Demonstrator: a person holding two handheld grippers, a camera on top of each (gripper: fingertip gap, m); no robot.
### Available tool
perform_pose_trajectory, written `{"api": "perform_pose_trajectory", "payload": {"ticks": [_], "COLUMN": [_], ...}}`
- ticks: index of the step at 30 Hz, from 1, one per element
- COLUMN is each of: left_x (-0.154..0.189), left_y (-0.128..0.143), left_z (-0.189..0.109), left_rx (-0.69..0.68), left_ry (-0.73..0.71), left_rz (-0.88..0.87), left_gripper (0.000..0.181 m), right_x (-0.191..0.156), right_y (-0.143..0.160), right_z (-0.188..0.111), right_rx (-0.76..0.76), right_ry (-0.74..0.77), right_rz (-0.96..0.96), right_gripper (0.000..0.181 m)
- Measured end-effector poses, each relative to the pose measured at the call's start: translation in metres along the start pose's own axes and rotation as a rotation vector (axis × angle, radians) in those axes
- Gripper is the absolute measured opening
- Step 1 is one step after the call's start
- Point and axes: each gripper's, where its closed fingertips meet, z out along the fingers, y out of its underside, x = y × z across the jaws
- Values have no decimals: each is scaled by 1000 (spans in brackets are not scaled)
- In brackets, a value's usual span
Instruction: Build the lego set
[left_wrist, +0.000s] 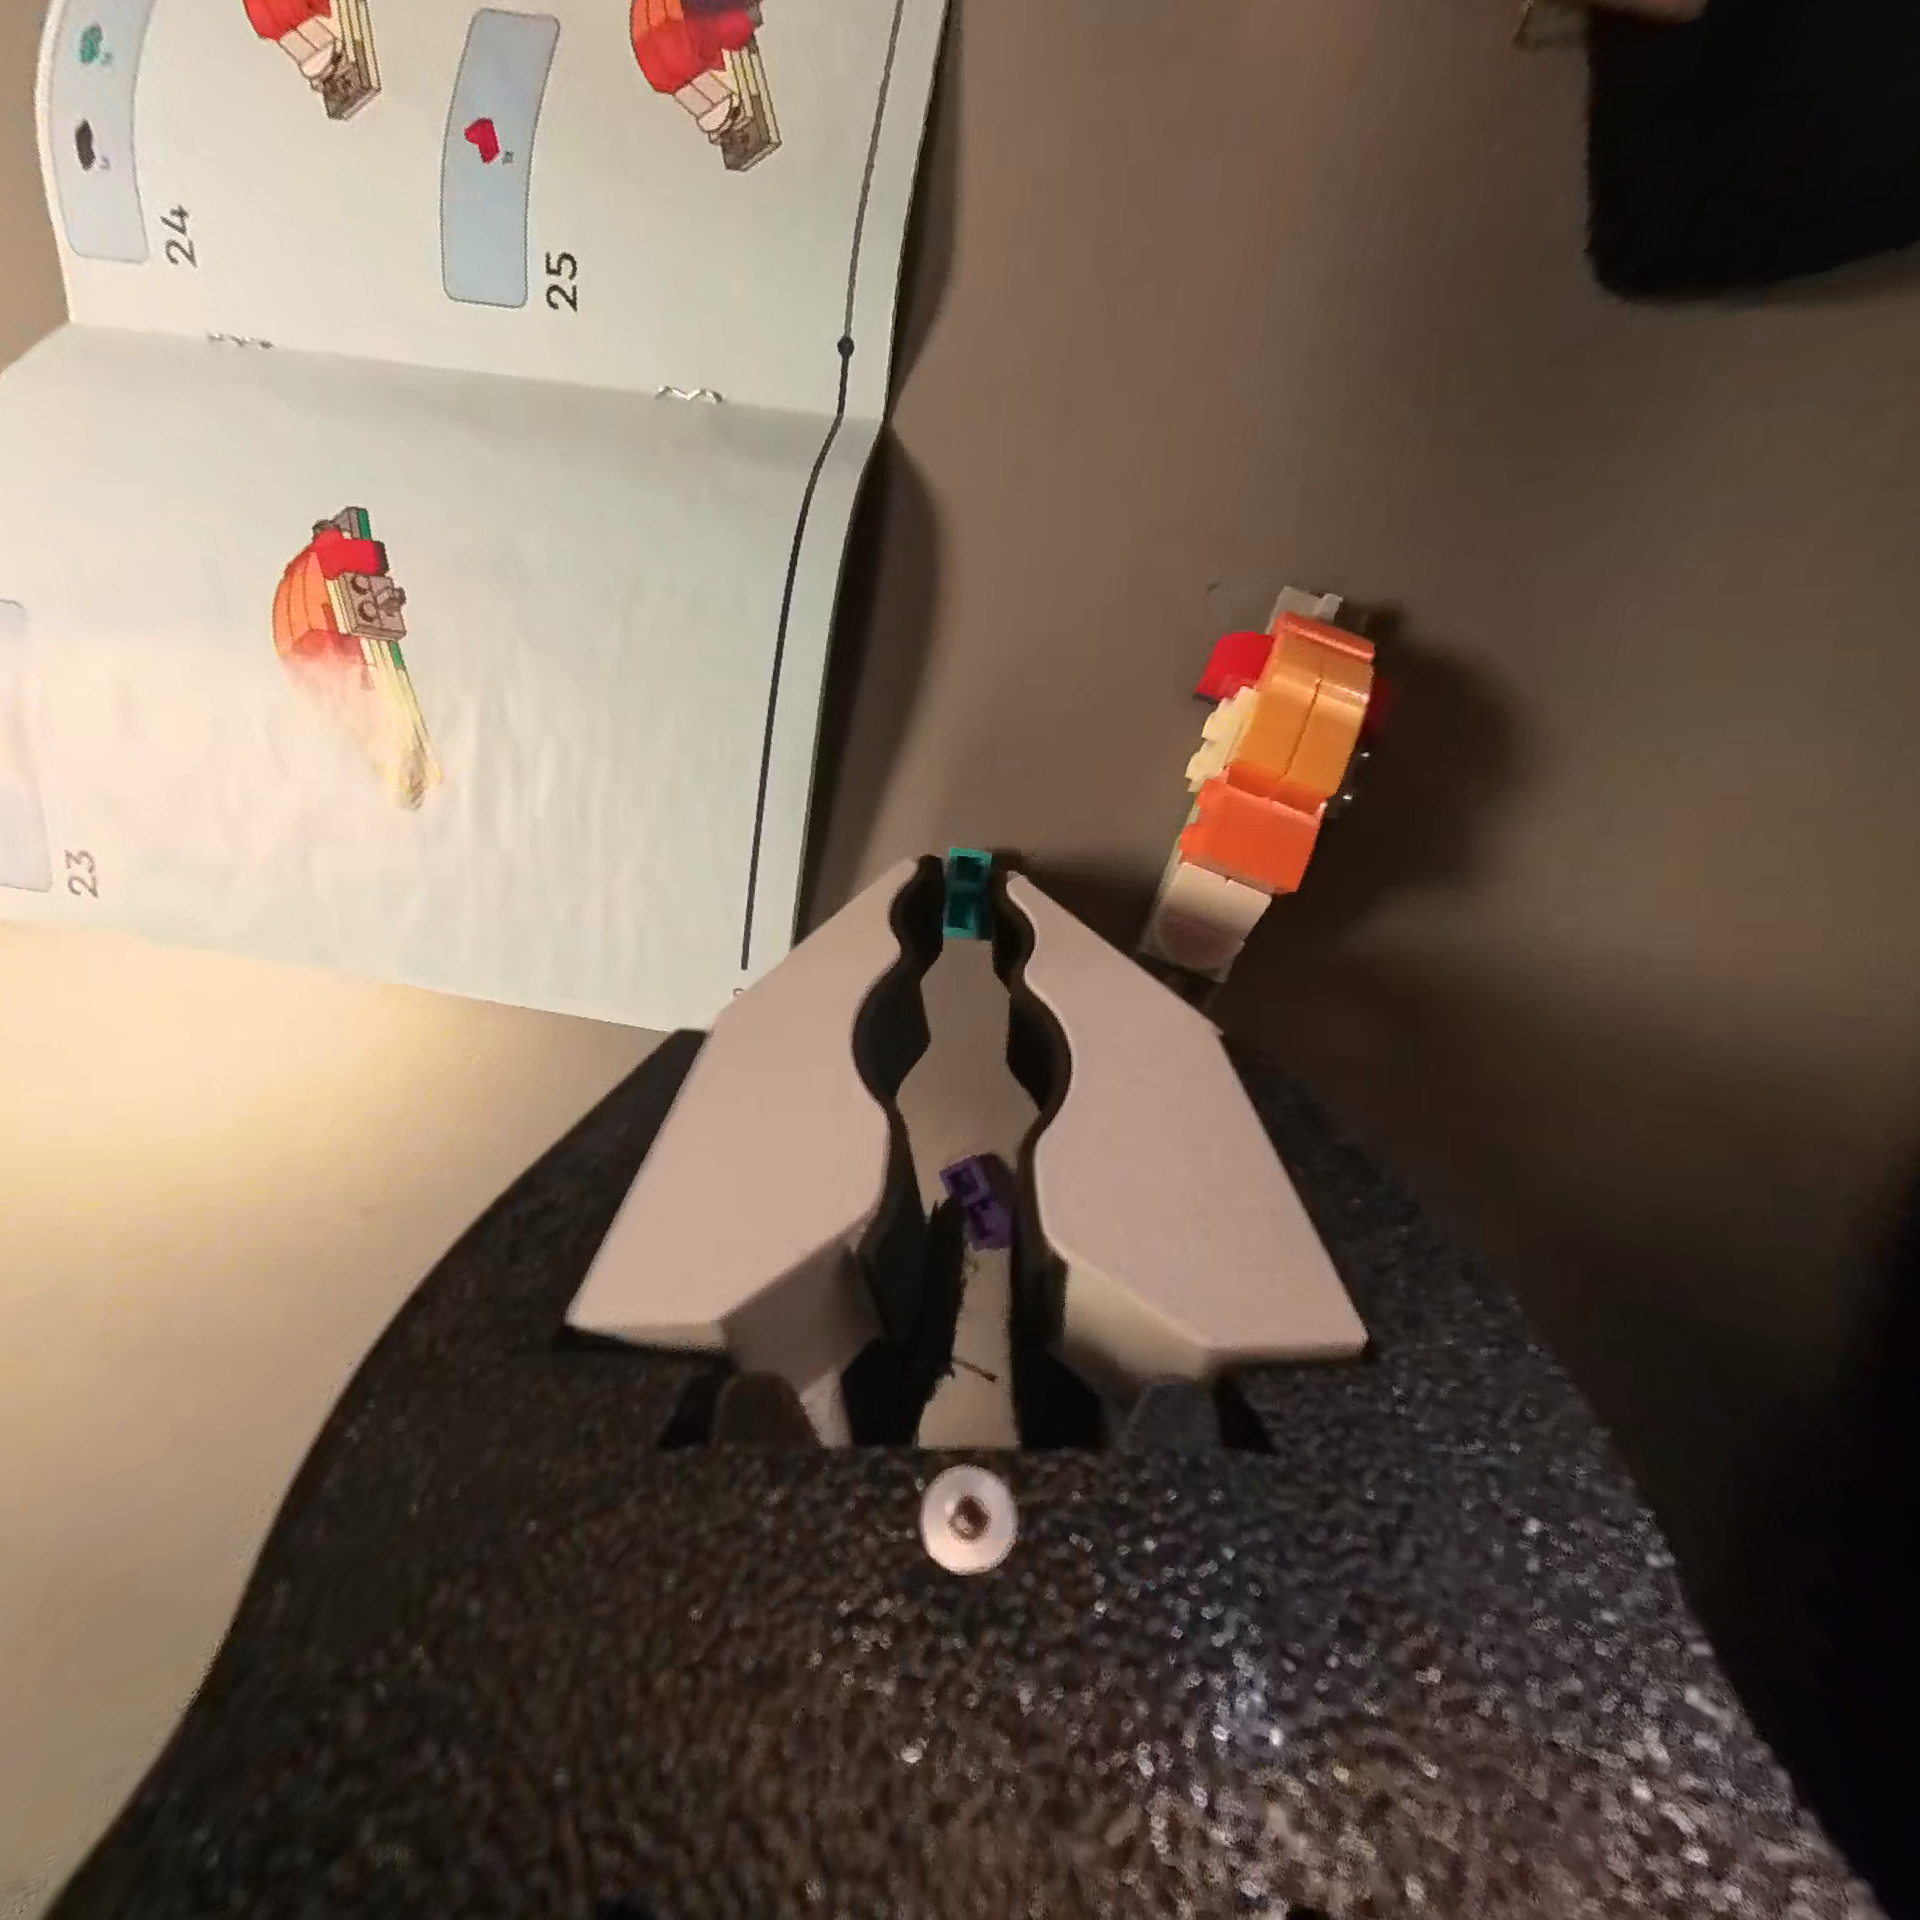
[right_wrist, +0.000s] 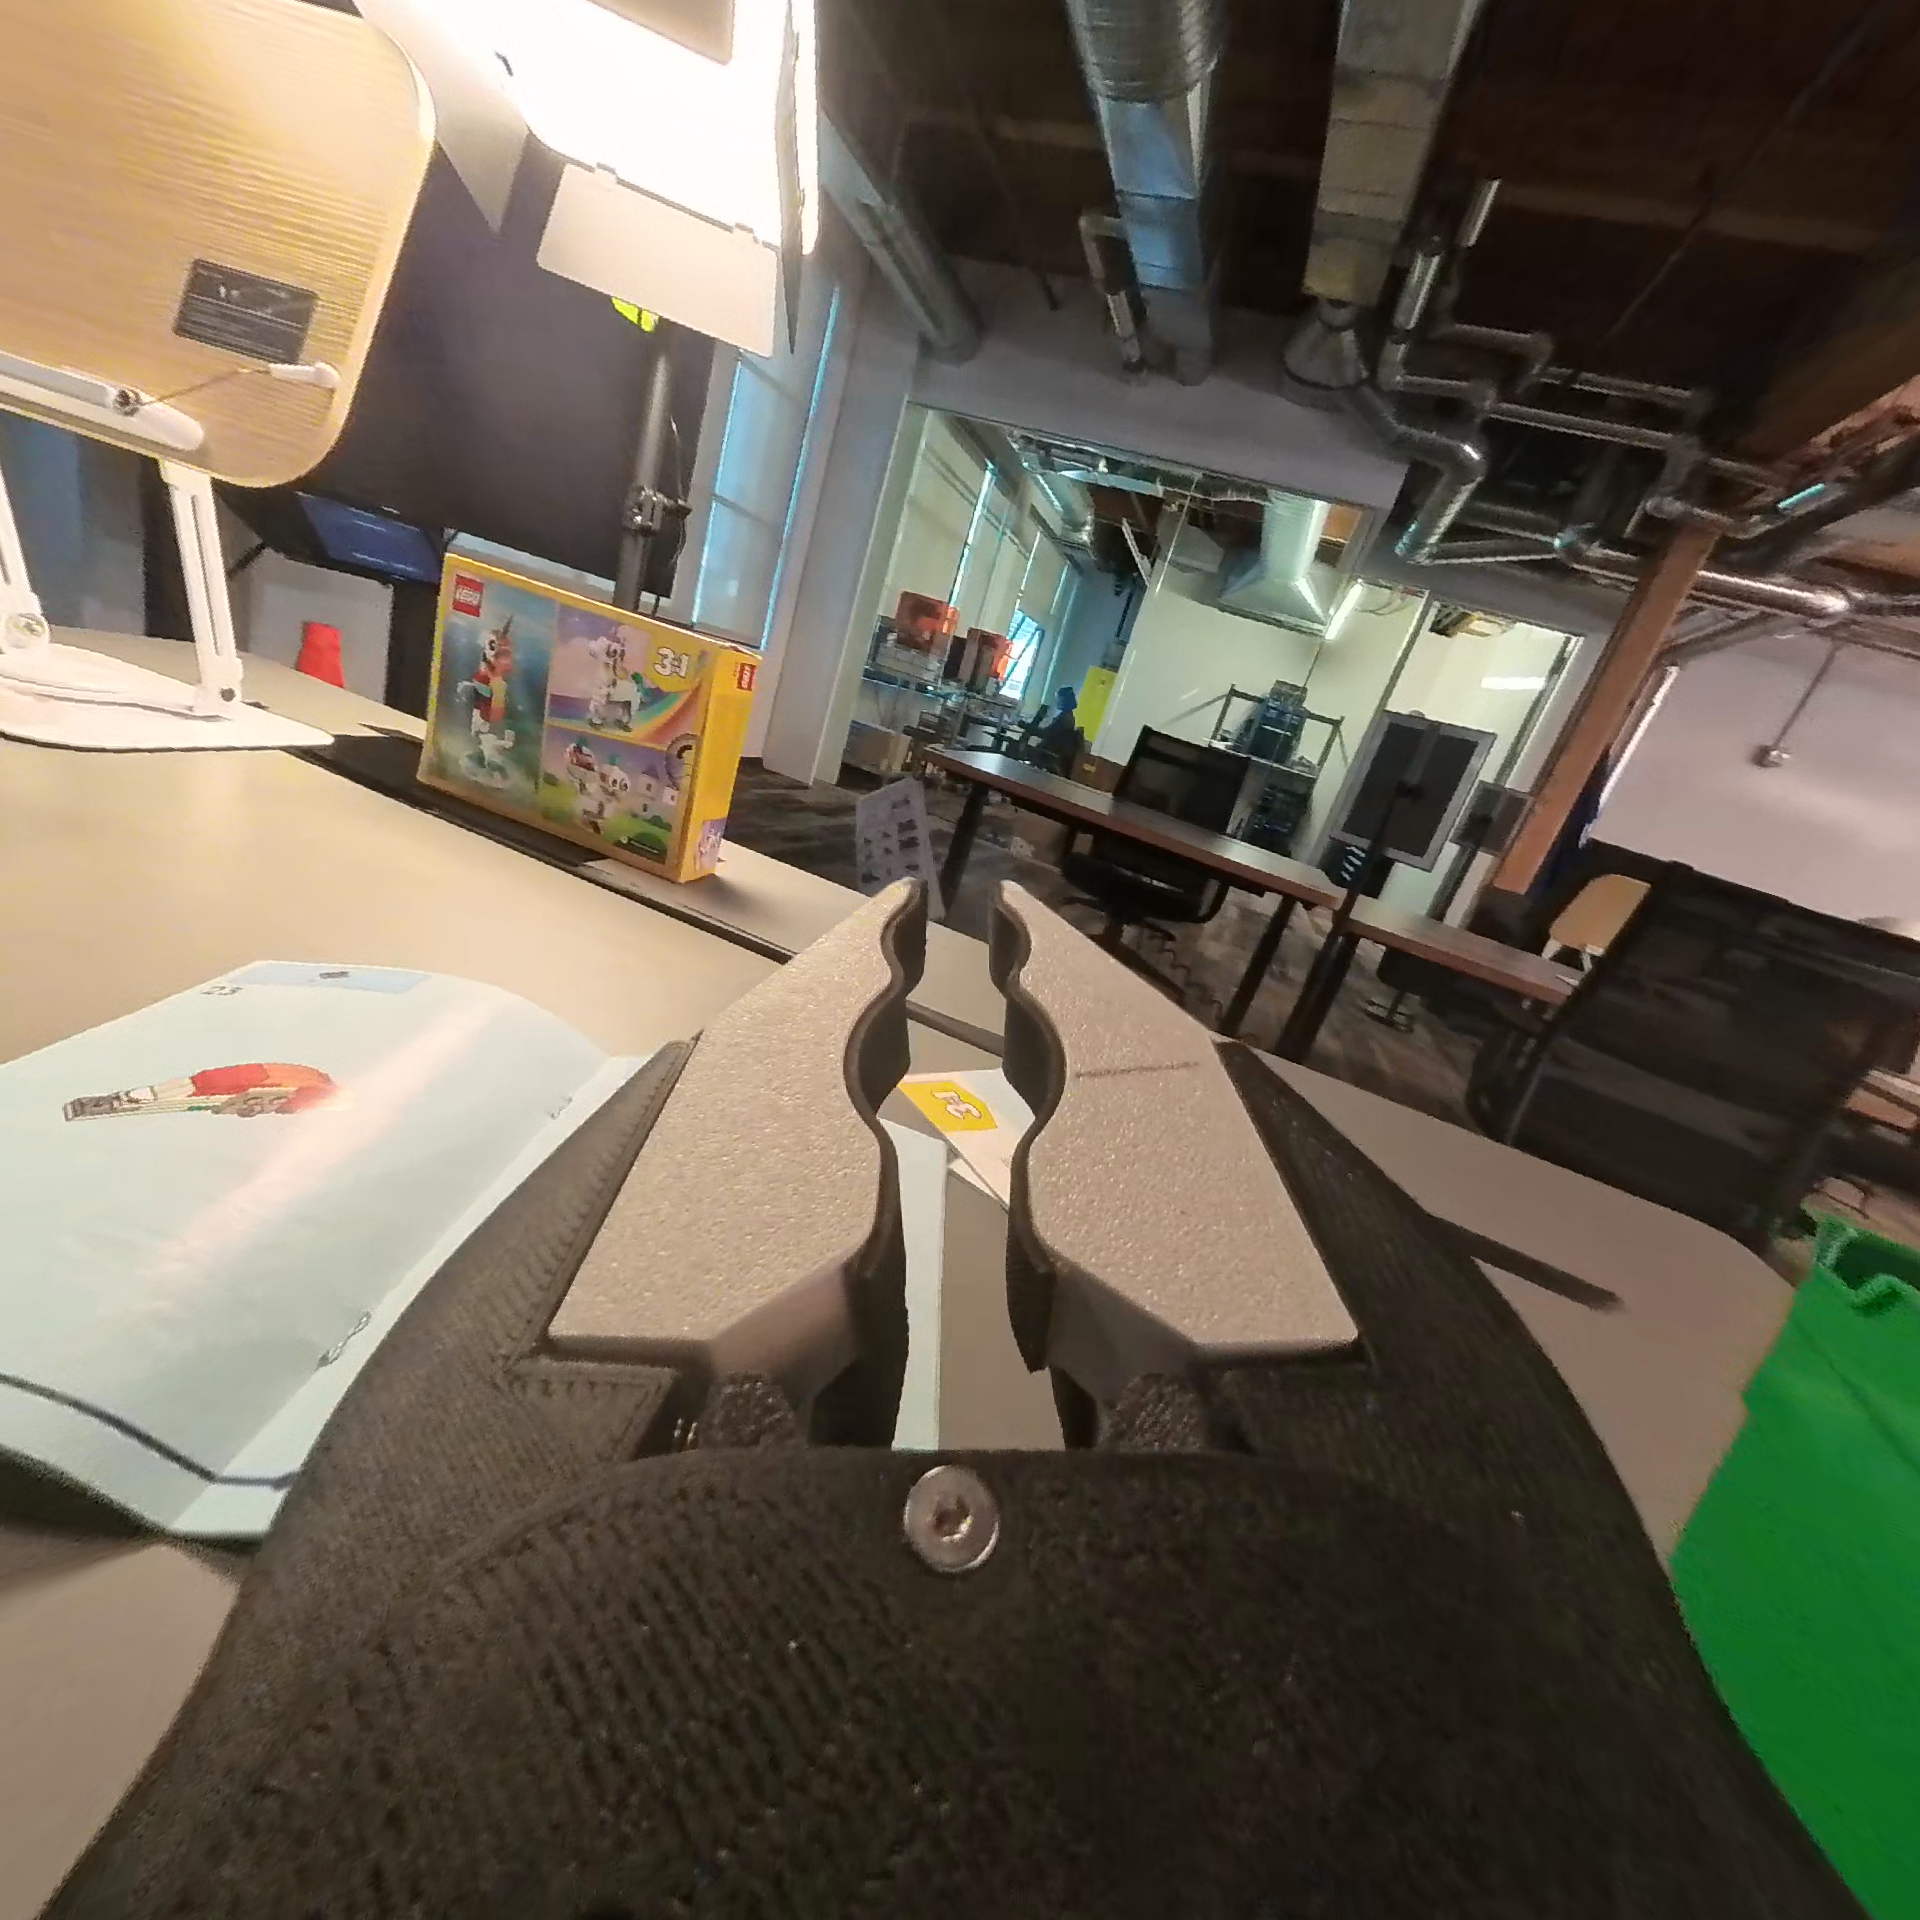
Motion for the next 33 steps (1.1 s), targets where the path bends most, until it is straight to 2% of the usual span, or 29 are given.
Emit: {"api": "perform_pose_trajectory", "payload": {"ticks": [4,8,12,16,19,21,25,26,28,29,30,33], "left_x": [5,-6,-1,11,18,22,31,33,37,39,40,41], "left_y": [-2,-5,-22,-20,-14,-2,27,32,38,40,41,37], "left_z": [2,-9,-40,-63,-86,-96,-106,-108,-110,-110,-110,-111], "left_rx": [-5,39,221,351,496,543,541,542,554,559,561,585], "left_ry": [43,-15,26,51,88,86,53,49,54,60,63,62], "left_rz": [-70,-111,-170,-220,-324,-360,-367,-362,-353,-350,-345,-303], "left_gripper": [18,31,43,50,48,48,46,45,44,44,44,42], "right_x": [1,1,3,20,17,-9,-96,-116,-150,-161,-169,-183], "right_y": [2,2,2,-8,-11,-25,-46,-44,-26,-16,-9,7], "right_z": [5,7,7,-1,-11,-22,-77,-93,-120,-127,-134,-148], "right_rx": [3,9,12,51,44,71,34,-38,-291,-380,-416,-470], "right_ry": [-20,-32,-24,72,48,-106,-710,-860,-1100,-1151,-1190,-1275], "right_rz": [41,44,39,14,26,42,165,229,309,283,217,38], "right_gripper": [10,9,10,6,7,10,6,14,44,52,51,29]}}
